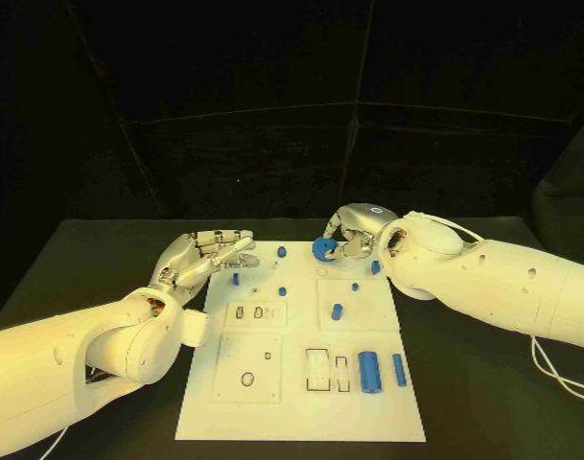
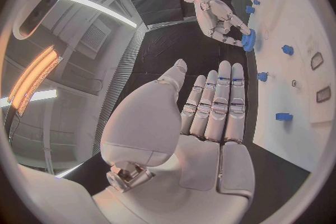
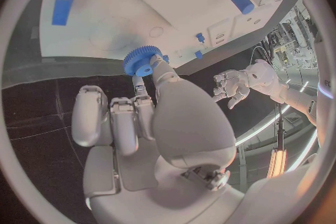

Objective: Assemble the parts on the task board

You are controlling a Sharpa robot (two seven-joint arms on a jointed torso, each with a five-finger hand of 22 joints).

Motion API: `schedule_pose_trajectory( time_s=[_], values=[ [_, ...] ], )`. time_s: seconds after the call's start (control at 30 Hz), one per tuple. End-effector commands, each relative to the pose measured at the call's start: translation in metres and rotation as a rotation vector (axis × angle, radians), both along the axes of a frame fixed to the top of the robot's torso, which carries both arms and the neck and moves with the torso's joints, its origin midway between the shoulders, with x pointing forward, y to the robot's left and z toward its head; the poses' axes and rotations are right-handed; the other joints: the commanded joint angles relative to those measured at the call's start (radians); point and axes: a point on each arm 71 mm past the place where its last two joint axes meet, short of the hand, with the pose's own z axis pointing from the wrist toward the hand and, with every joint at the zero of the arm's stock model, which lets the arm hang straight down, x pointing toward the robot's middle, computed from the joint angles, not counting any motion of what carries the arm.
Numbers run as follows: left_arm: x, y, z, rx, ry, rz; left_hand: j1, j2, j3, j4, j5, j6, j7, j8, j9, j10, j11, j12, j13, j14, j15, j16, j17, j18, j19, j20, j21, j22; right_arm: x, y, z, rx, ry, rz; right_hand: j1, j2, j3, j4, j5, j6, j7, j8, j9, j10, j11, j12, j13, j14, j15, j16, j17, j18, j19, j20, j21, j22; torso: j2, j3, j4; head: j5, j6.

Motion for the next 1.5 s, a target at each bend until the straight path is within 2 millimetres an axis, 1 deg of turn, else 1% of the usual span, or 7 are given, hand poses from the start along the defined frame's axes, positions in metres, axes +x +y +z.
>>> schedule_pose_trajectory(
  time_s=[0.03, 0.27, 0.43, 0.57, 0.7, 1.13, 1.5],
  values=[
    [0.0, 0.0, 0.002, 0.002, -0.007, -0.003, 0.002, 0.011, -0.001, -0.005, -0.004, 0.004, 0.002, -0.004, 0.001, -0.002, -0.001, -0.007, -0.001, 0.002, -0.001, -0.005, 0.001, 0.014, -0.002, 0.004, -0.007, -0.001, -0.004, 0.013, 0.006, 0.029, -0.05, 0.044, -0.009, 0.002, 0.005, 0.001, 0.004, 0.011, -0.005, 0.0, 0.001, 0.019, -0.005, -0.001, 0.127, 0.091, -0.009, 0.004, 0.203, -0.015, 0.007, 0.001, 0.004, 0.001, 0.001, -0.0001, 0.0007, 0.003, 0.001],
    [0.0, 0.001, 0.002, 0.003, -0.009, 0.0, 0.002, 0.011, -0.001, -0.005, -0.004, 0.004, 0.002, -0.004, 0.001, -0.002, -0.001, -0.007, -0.001, 0.002, -0.001, -0.005, 0.001, 0.014, -0.002, 0.004, -0.007, -0.001, -0.003, 0.049, 0.005, 0.017, -0.034, 0.088, -0.01, 0.001, 0.008, 0.001, 0.004, 0.01, -0.005, -0.002, 0.001, 0.017, -0.005, -0.003, 0.125, 0.091, -0.009, 0.004, 0.203, -0.015, 0.006, 0.001, 0.004, 0.0, 0.001, -0.0006, 0.0037, 0.008, -0.001],
    [0.001, 0.0, 0.002, 0.002, -0.01, -0.001, 0.003, 0.012, 0.0, -0.006, -0.004, 0.004, 0.003, -0.004, 0.001, -0.002, -0.001, -0.007, -0.001, 0.002, -0.001, -0.005, 0.001, 0.014, -0.001, 0.004, -0.007, -0.001, -0.003, 0.07, -0.001, -0.009, -0.011, 0.118, -0.011, 0.0, 0.013, -0.001, 0.004, 0.009, -0.004, -0.007, 0.0, 0.016, -0.004, -0.005, 0.123, 0.09, -0.008, 0.003, 0.201, -0.015, 0.006, 0.001, 0.004, 0.0, 0.003, -0.0029, 0.0126, 0.007, -0.002],
    [0.001, 0.0, 0.002, 0.002, -0.01, -0.001, 0.004, 0.012, 0.0, -0.007, -0.004, 0.004, 0.003, -0.004, 0.001, -0.002, -0.001, -0.007, -0.001, 0.002, -0.001, -0.005, 0.001, 0.014, -0.001, 0.004, -0.007, -0.001, -0.004, 0.085, -0.005, -0.023, 0.001, 0.139, -0.012, -0.001, 0.016, -0.002, 0.002, 0.009, -0.004, -0.009, 0.0, 0.014, -0.004, -0.007, 0.122, 0.09, -0.008, 0.003, 0.2, -0.015, 0.006, 0.001, 0.003, -0.001, 0.003, -0.0017, 0.0072, 0.012, -0.004],
    [0.002, 0.0, 0.002, 0.002, -0.011, -0.001, 0.004, 0.012, 0.0, -0.007, -0.004, 0.004, 0.003, -0.004, 0.001, -0.002, -0.001, -0.007, -0.001, 0.002, -0.001, -0.005, 0.001, 0.014, -0.001, 0.004, -0.007, -0.001, -0.004, 0.094, -0.007, -0.041, 0.005, 0.143, -0.013, -0.003, 0.021, -0.003, -0.001, 0.008, -0.003, -0.014, 0.0, 0.012, -0.003, -0.01, 0.118, 0.09, -0.008, 0.002, 0.199, -0.015, 0.006, 0.001, 0.003, -0.001, 0.003, -0.0018, 0.0082, 0.013, -0.007],
    [0.003, -0.002, 0.001, 0.003, -0.009, -0.003, 0.004, 0.012, 0.0, -0.007, -0.004, 0.004, 0.003, -0.004, 0.001, -0.002, -0.001, -0.007, -0.001, 0.002, -0.001, -0.005, 0.001, 0.014, -0.001, 0.004, -0.007, -0.001, -0.003, 0.108, -0.012, -0.085, 0.019, 0.153, -0.015, -0.007, 0.028, -0.006, -0.004, 0.006, -0.002, -0.02, 0.0, 0.007, -0.002, -0.015, 0.113, 0.09, -0.007, 0.002, 0.199, -0.015, 0.005, 0.002, 0.003, -0.002, 0.003, -0.0008, 0.0074, 0.015, -0.011],
    [0.005, -0.001, 0.0, 0.005, -0.008, -0.001, 0.004, 0.012, 0.0, -0.007, -0.004, 0.004, 0.003, -0.004, 0.001, -0.002, -0.001, -0.007, -0.001, 0.002, -0.001, -0.005, 0.001, 0.014, -0.001, 0.004, -0.007, -0.001, -0.003, 0.107, -0.013, -0.107, 0.016, 0.134, -0.028, -0.028, 0.039, -0.014, -0.014, -0.002, 0.004, -0.039, 0.0, -0.009, 0.002, -0.036, 0.094, 0.089, -0.003, 0.001, 0.197, -0.015, 0.004, 0.005, 0.001, -0.004, 0.003, -0.0007, 0.0079, 0.014, -0.013]
  ],
)
